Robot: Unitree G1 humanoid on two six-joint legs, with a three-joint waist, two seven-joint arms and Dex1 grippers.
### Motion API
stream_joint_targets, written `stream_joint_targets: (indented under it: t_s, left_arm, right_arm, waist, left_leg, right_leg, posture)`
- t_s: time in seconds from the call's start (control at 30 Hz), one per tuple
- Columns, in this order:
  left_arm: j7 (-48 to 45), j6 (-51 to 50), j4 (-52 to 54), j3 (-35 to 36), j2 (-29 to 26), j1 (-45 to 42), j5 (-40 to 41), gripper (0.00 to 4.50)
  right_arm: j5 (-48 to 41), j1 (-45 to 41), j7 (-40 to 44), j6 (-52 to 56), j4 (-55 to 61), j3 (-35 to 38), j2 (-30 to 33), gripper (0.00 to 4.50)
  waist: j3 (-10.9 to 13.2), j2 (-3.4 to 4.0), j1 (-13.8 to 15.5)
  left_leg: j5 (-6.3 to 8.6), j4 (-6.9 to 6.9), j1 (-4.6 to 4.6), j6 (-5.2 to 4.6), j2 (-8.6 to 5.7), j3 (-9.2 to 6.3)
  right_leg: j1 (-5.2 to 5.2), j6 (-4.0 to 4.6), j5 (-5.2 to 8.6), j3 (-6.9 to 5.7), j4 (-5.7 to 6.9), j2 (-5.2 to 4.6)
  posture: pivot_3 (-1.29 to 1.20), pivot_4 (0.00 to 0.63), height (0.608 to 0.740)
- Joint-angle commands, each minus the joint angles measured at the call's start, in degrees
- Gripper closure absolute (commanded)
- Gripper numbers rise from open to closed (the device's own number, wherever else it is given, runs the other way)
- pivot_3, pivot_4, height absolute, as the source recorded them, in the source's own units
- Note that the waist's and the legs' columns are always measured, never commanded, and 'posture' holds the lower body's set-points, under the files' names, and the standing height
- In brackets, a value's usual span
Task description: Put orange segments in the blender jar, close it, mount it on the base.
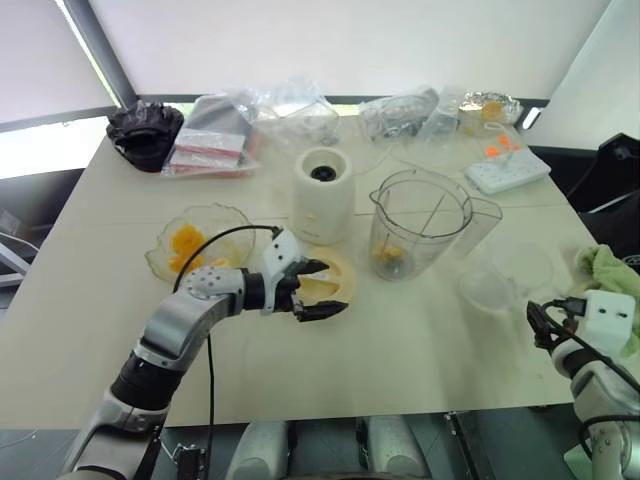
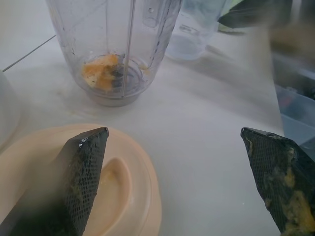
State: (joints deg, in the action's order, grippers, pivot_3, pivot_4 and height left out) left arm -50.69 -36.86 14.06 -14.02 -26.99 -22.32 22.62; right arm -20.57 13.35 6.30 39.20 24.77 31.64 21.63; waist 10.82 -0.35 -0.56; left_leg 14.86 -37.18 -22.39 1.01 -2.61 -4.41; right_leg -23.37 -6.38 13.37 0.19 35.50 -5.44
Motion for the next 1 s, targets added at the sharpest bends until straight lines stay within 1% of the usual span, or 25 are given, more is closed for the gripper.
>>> stream_joint_targets:
  t_s: [0.03,0.43,1.0]
  left_arm:
    - [-0.3,1.0,0.4,0.0,0.0,-0.8,-0.1,0.0]
    - [-0.6,1.4,0.0,-0.2,0.2,-1.3,-0.2,0.0]
    - [-0.5,1.0,0.6,-0.1,0.1,-1.3,-0.1,0.0]
  right_arm:
    - [-0.3,-0.1,-0.7,-0.2,3.0,1.9,-0.1,1.52]
    - [1.4,-3.7,-2.0,-1.9,-0.5,3.1,1.2,1.52]
    - [3.2,-6.8,-1.9,-4.9,-6.8,1.8,1.0,1.52]
  waist:
    - [0.0,0.0,0.0]
    - [0.0,0.0,0.0]
    - [0.0,0.0,0.0]
  left_leg:
    - [0.0,0.0,0.0,0.0,0.0,0.0]
    - [0.0,0.0,-0.01,0.0,0.0,-0.01]
    - [0.0,0.01,-0.01,0.0,0.0,-0.01]
  right_leg:
    - [0.0,0.0,0.0,0.0,0.0,0.0]
    - [0.0,0.0,0.0,-0.01,-0.01,0.0]
    - [0.0,0.0,0.0,-0.01,-0.01,0.0]
  posture:
    - [0.0,0.15,0.74]
    - [0.0,0.15,0.74]
    - [0.0,0.15,0.74]
